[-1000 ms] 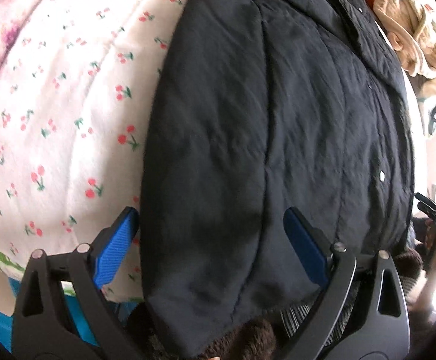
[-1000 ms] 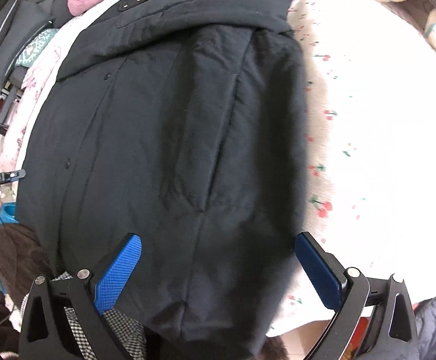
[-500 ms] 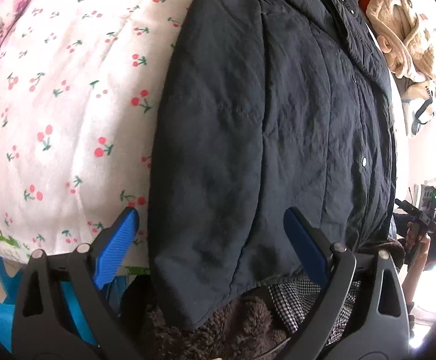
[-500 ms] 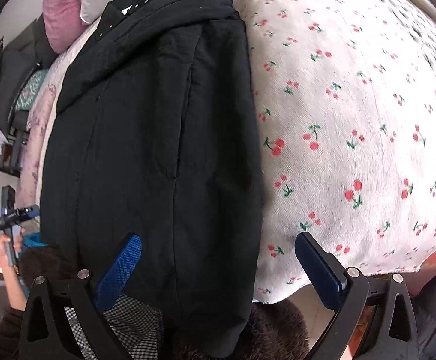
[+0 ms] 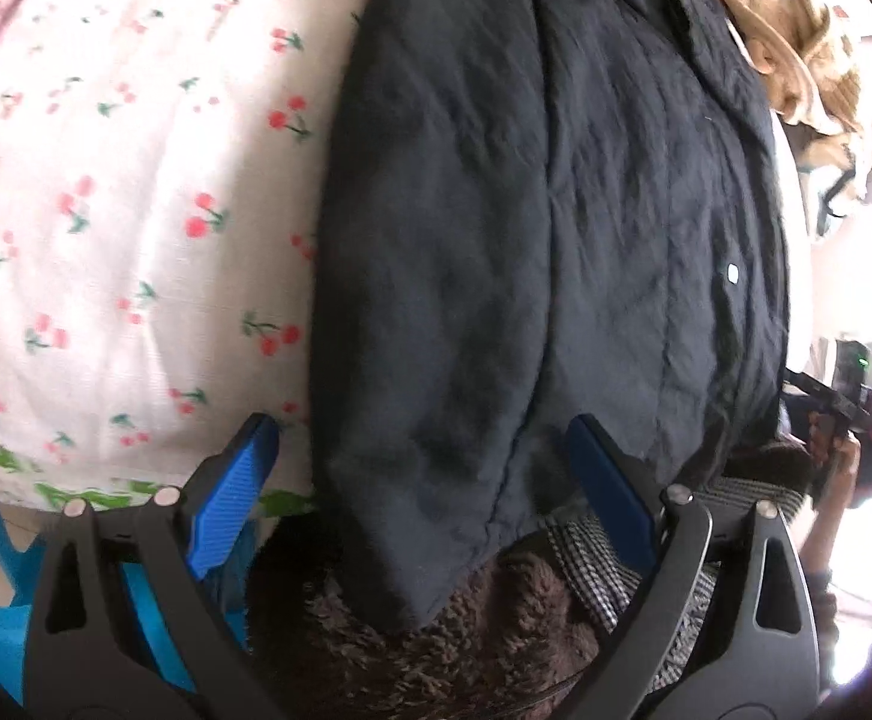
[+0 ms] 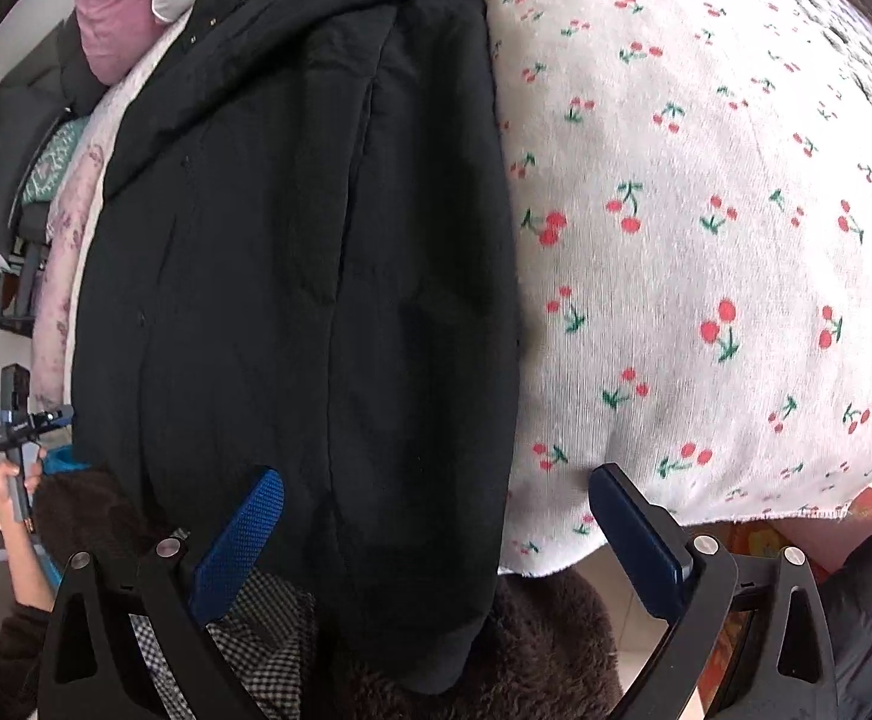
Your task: Fold large clothes
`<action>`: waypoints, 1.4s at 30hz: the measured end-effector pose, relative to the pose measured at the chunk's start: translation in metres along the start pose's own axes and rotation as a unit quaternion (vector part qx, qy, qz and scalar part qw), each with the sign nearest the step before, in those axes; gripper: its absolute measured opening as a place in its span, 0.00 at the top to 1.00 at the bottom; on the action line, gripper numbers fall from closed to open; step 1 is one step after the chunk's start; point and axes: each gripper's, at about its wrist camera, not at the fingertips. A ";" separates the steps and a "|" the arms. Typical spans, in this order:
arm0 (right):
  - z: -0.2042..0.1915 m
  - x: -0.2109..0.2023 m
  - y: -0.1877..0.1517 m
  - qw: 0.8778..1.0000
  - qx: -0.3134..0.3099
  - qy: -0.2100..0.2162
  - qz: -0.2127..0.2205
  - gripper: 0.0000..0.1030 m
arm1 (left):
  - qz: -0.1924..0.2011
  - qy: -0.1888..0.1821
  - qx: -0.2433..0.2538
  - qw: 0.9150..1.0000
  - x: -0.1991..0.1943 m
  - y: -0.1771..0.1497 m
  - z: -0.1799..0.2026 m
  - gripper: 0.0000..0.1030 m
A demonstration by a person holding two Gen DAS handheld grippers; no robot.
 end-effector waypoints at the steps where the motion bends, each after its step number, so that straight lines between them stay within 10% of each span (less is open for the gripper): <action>1: 0.001 0.002 -0.001 1.000 0.002 -0.002 -0.004 0.01 | 0.000 -0.012 0.006 1.000 0.000 0.000 0.001 0.09; 10: 0.014 0.027 -0.008 0.996 0.029 -0.029 -0.082 0.14 | -0.065 -0.017 0.043 0.997 0.023 0.008 0.017 0.10; 15: 0.009 0.036 -0.015 0.992 0.017 0.005 -0.124 0.76 | -0.087 0.038 0.076 0.993 0.027 0.002 0.029 0.38; 18: -0.002 0.020 -0.023 0.995 -0.025 0.016 -0.092 0.88 | -0.082 0.044 0.085 0.992 0.022 -0.002 0.036 0.65; 25: -0.042 -0.038 -0.020 0.993 -0.075 0.084 0.036 0.92 | 0.042 -0.078 0.088 0.992 -0.034 0.008 0.073 0.86; 32: -0.064 -0.081 0.036 0.980 -0.034 0.118 0.160 0.92 | 0.210 -0.153 0.079 0.962 -0.096 0.062 0.109 0.88; 42: -0.067 -0.070 0.133 0.944 0.111 0.072 0.302 0.92 | 0.374 -0.118 -0.077 0.916 -0.104 0.172 0.085 0.88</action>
Point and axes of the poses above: each gripper's, at about its wrist camera, not at the fingertips, and x roughly the way its jaws point, z to its right, y to its top, and after that the axes turned 7 degrees about x, right-handed
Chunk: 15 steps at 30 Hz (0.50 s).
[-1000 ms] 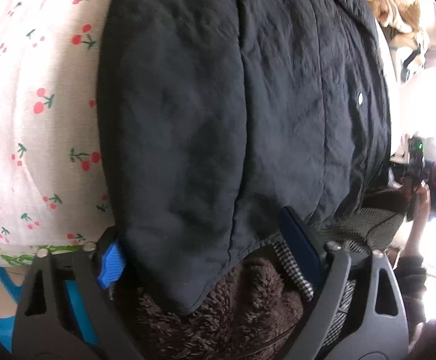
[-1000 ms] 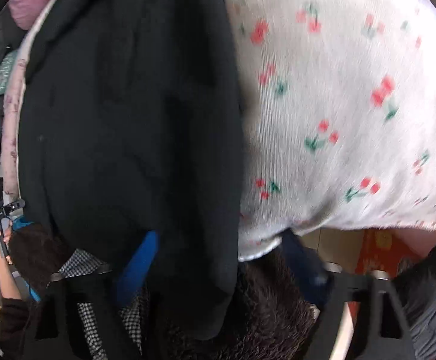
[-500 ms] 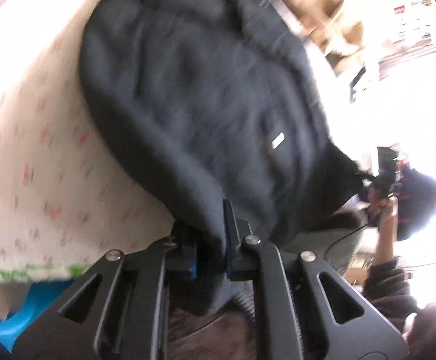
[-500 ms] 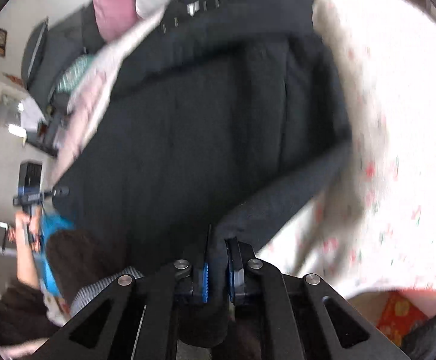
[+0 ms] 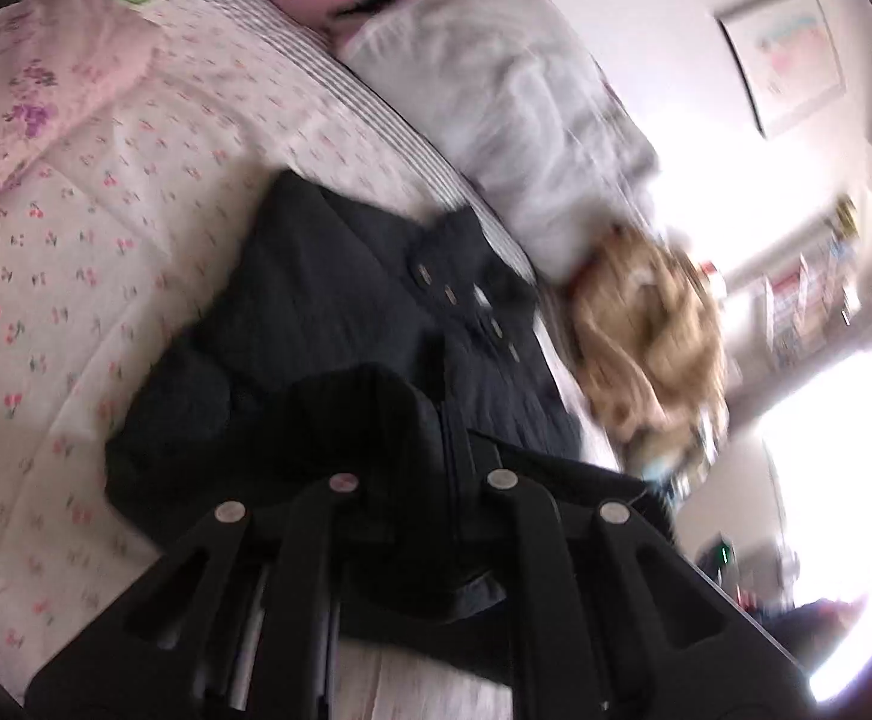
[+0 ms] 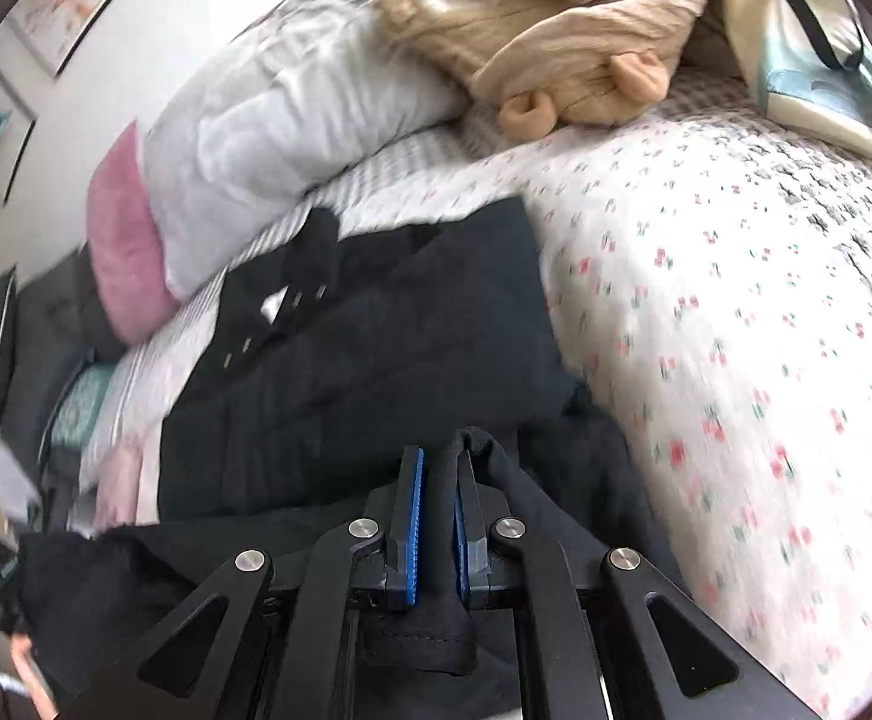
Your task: Fold large clothes
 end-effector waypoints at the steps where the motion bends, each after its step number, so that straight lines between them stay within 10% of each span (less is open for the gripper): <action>1: 0.002 0.009 0.007 1.000 0.006 0.000 0.013 0.92 | 0.020 0.008 -0.010 1.000 0.011 0.002 -0.006 0.88; 4: 0.000 0.042 0.012 0.999 0.009 -0.017 0.030 0.92 | 0.046 0.044 -0.009 0.998 0.043 0.004 -0.022 0.87; 11: 0.021 0.116 0.024 0.995 0.024 -0.091 -0.041 0.85 | -0.037 0.193 0.045 0.979 0.142 -0.003 -0.042 0.78; 15: 0.025 0.118 0.035 0.994 0.040 -0.072 -0.075 0.79 | -0.050 0.206 0.036 0.977 0.150 0.001 -0.042 0.75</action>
Point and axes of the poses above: each gripper's, at about its wrist camera, not at the fingertips, and x roughly the way its jaws point, z to its right, y to its top, and after that the axes turned 7 degrees about x, right-handed
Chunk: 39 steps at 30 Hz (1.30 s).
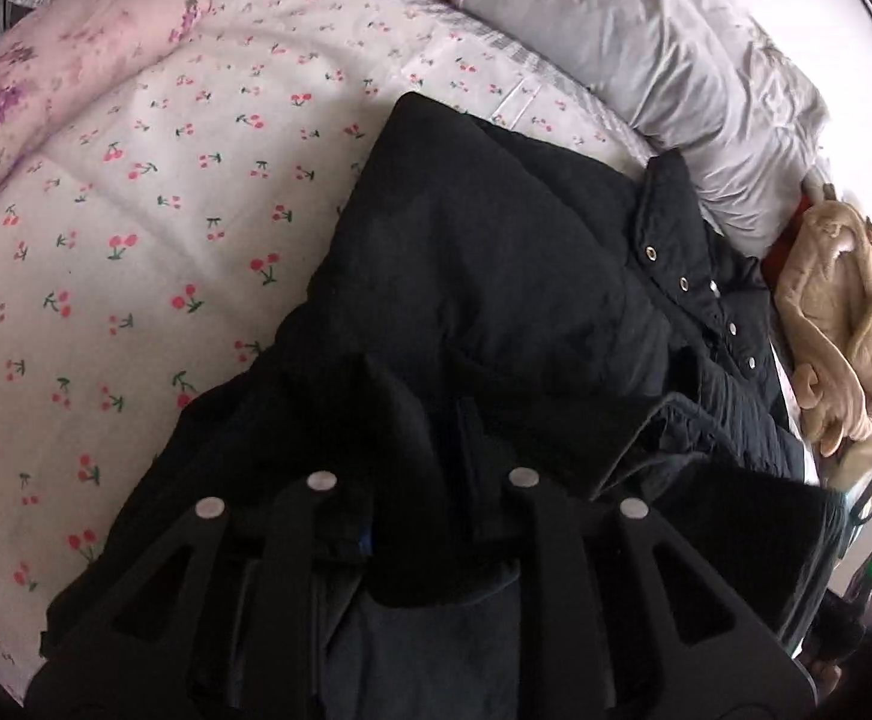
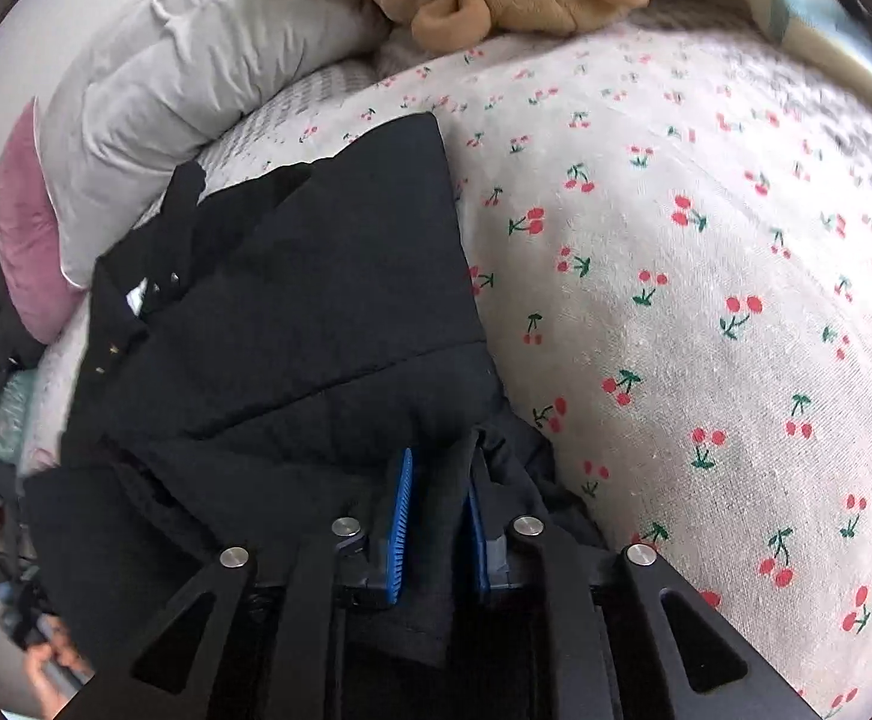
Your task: Fold large clothes
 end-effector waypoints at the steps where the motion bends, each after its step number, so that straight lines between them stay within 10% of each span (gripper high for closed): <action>1: 0.004 -0.005 0.001 1.000 0.017 0.018 -0.008 0.76 | -0.006 -0.004 -0.002 1.000 -0.002 0.001 0.000 0.73; 5: 0.016 -0.026 0.004 0.991 0.061 0.115 -0.020 0.20 | -0.016 -0.039 0.021 0.999 -0.018 0.002 0.000 0.58; 8: 0.016 -0.051 0.004 0.986 0.054 0.157 -0.003 0.20 | -0.008 -0.075 0.032 0.997 -0.042 -0.002 -0.006 0.23; 12: 0.011 -0.064 0.000 0.988 0.017 0.155 0.022 0.20 | 0.022 -0.071 0.063 0.995 -0.077 -0.006 -0.015 0.18; 16: -0.004 -0.043 -0.010 0.998 -0.048 0.029 0.041 0.20 | 0.036 -0.026 0.107 0.993 -0.080 -0.014 -0.024 0.16; 19: -0.018 -0.022 -0.023 0.993 -0.106 -0.036 0.023 0.21 | -0.029 0.010 0.127 0.991 -0.047 -0.025 -0.032 0.16; 23: -0.029 -0.003 -0.037 0.985 -0.153 -0.077 0.019 0.29 | -0.050 0.008 0.136 0.989 -0.031 -0.032 -0.030 0.24; 29: -0.049 -0.016 -0.053 0.972 -0.163 -0.142 0.094 0.90 | -0.005 0.031 0.133 0.991 -0.048 -0.027 -0.014 0.83; 39: -0.080 -0.059 -0.051 0.949 -0.183 -0.125 0.226 0.95 | 0.150 -0.012 0.111 0.982 -0.125 -0.003 0.018 0.94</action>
Point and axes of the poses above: each gripper's, at about its wrist camera, not at the fingertips, and x roughly the way its jaws point, z to its right, y to its top, and after that the axes turned 7 degrees about x, right-handed
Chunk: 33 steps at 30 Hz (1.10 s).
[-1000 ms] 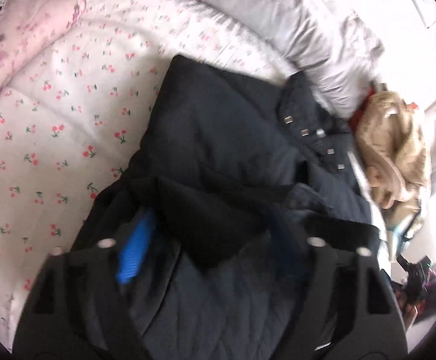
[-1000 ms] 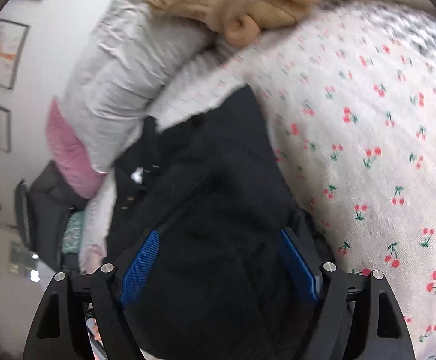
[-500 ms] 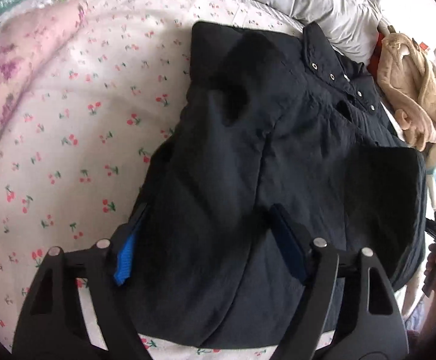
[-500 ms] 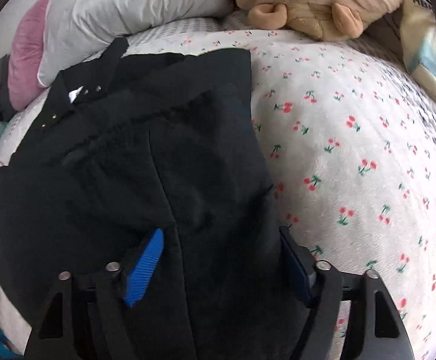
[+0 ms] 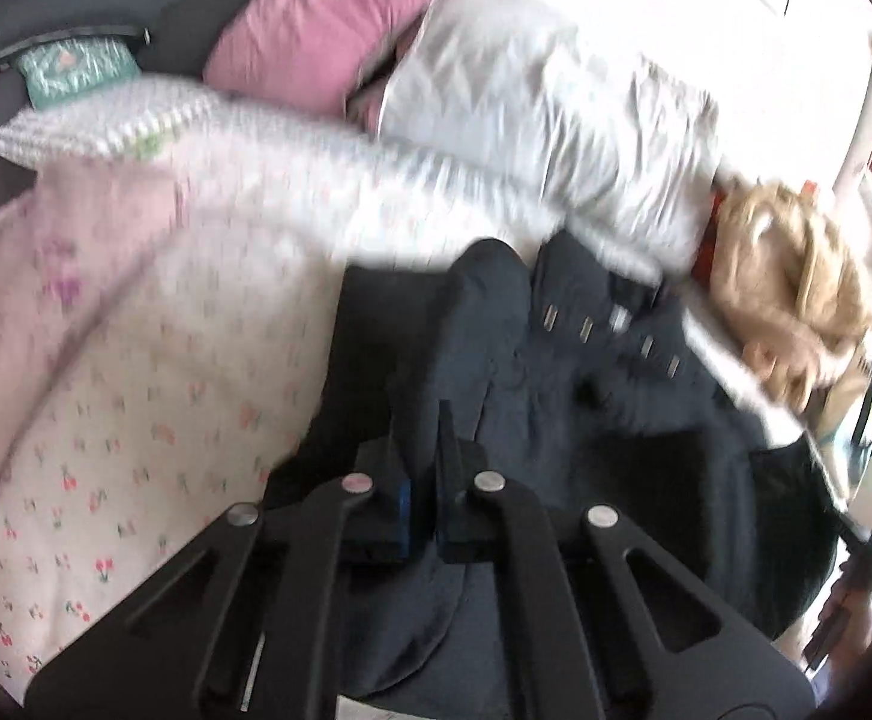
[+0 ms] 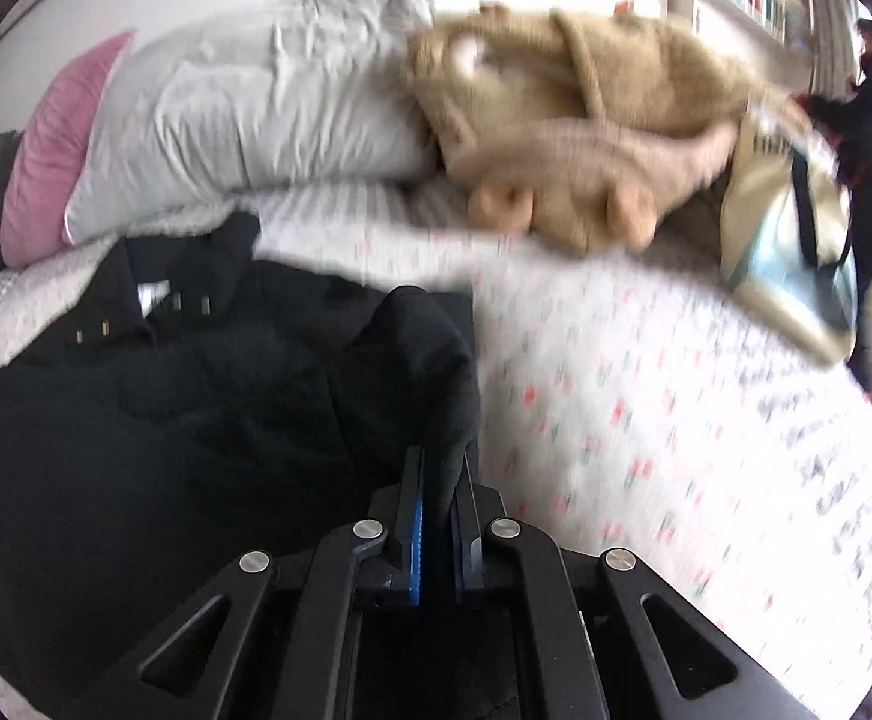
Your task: Fold large clothes
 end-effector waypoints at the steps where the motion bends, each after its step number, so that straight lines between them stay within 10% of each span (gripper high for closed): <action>1: 0.000 -0.003 0.011 1.000 -0.003 -0.006 0.022 0.95 | 0.016 -0.001 -0.006 1.000 -0.005 0.009 0.001 0.94; 11: -0.008 0.064 0.120 0.995 0.027 0.009 0.096 0.94 | 0.098 -0.017 -0.069 0.993 0.061 0.092 -0.018 0.94; 19: -0.040 0.206 0.106 0.998 -0.044 -0.047 -0.005 0.92 | -0.030 0.095 -0.016 0.995 0.215 0.048 -0.028 0.90; 25: -0.038 0.232 0.103 0.997 -0.033 -0.046 -0.043 0.84 | -0.038 0.090 -0.017 0.995 0.224 0.043 -0.031 0.84; 28: -0.025 0.219 0.107 0.998 -0.014 -0.011 -0.064 0.69 | -0.071 0.106 0.004 0.992 0.217 0.049 -0.029 0.39; 29: -0.017 0.213 0.109 0.997 0.002 0.012 -0.081 0.45 | -0.089 0.105 0.013 0.990 0.213 0.050 -0.030 0.21; 30: -0.008 0.207 0.110 0.994 0.020 0.035 -0.098 0.22 | -0.098 0.092 0.018 0.991 0.208 0.050 -0.031 0.21; 33: 0.017 0.179 0.103 0.981 0.066 0.121 -0.134 0.19 | -0.130 0.026 0.013 0.991 0.189 0.045 -0.038 0.20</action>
Point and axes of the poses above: each gripper's, at about its wrist camera, not at the fingertips, and x roughly the way its jaws point, z to its right, y to its top, and after that the axes turned 7 degrees about x, right-handed
